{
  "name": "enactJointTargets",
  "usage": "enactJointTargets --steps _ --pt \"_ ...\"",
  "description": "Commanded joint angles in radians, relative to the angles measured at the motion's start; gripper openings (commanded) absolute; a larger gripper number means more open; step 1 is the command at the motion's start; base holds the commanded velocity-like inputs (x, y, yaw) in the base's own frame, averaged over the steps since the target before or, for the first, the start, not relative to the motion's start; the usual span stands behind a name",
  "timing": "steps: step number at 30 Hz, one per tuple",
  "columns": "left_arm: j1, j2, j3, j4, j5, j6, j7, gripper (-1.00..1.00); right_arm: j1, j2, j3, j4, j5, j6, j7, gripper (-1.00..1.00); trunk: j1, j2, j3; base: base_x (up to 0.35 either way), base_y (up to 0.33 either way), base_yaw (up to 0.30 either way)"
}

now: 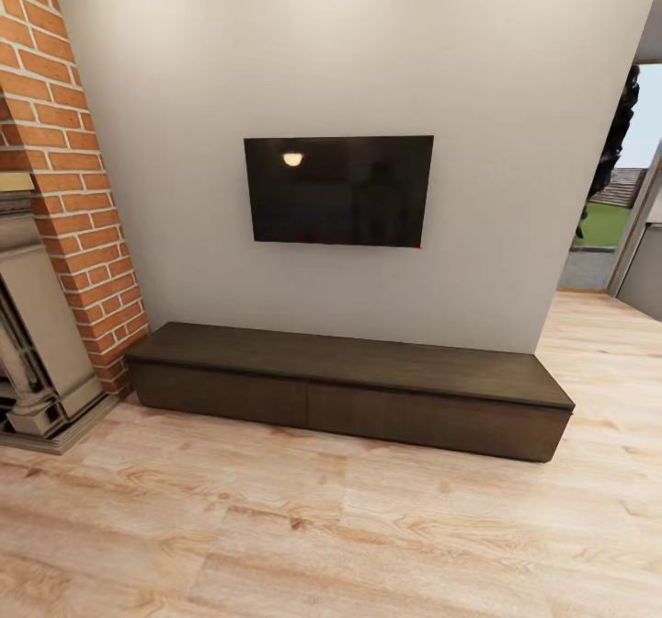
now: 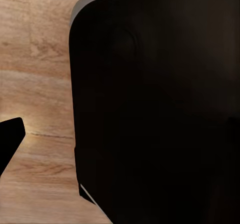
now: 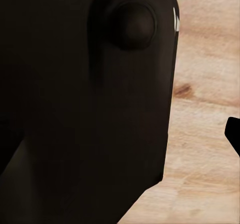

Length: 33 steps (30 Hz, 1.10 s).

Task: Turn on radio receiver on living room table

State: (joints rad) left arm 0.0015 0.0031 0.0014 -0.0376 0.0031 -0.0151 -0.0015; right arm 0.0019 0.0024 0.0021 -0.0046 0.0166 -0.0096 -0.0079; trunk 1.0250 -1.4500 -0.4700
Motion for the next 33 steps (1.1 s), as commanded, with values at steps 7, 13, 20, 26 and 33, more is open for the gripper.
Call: enactJointTargets --steps 7,13,20,26,33 --pt "0.000 0.000 0.000 -0.001 0.000 0.000 0.000 1.00 0.000 0.000 0.001 0.000 0.000 -0.001 -0.001 1.00 0.000 0.000 0.000 0.000 0.000 0.000" --pt "0.000 0.000 0.000 -0.001 0.000 0.000 0.000 1.00 0.000 0.000 0.000 0.000 0.000 -0.001 -0.001 1.00 0.000 0.000 0.000 0.000 0.000 0.000" --pt "0.000 0.000 0.000 -0.001 0.000 0.000 0.000 1.00 0.000 0.001 0.000 0.000 -0.001 -0.002 -0.006 1.00 0.000 0.000 0.000 0.000 0.000 -0.088" --pt "0.000 0.000 0.000 -0.001 -0.001 0.000 0.000 1.00 0.000 0.001 -0.001 0.000 -0.001 -0.003 -0.007 1.00 0.000 0.000 0.000 0.000 0.000 -0.263" --pt "0.000 0.000 0.000 -0.001 -0.002 0.000 0.000 1.00 0.000 0.001 -0.001 0.000 -0.001 -0.003 -0.007 1.00 0.000 0.000 0.000 0.000 0.000 -0.284"
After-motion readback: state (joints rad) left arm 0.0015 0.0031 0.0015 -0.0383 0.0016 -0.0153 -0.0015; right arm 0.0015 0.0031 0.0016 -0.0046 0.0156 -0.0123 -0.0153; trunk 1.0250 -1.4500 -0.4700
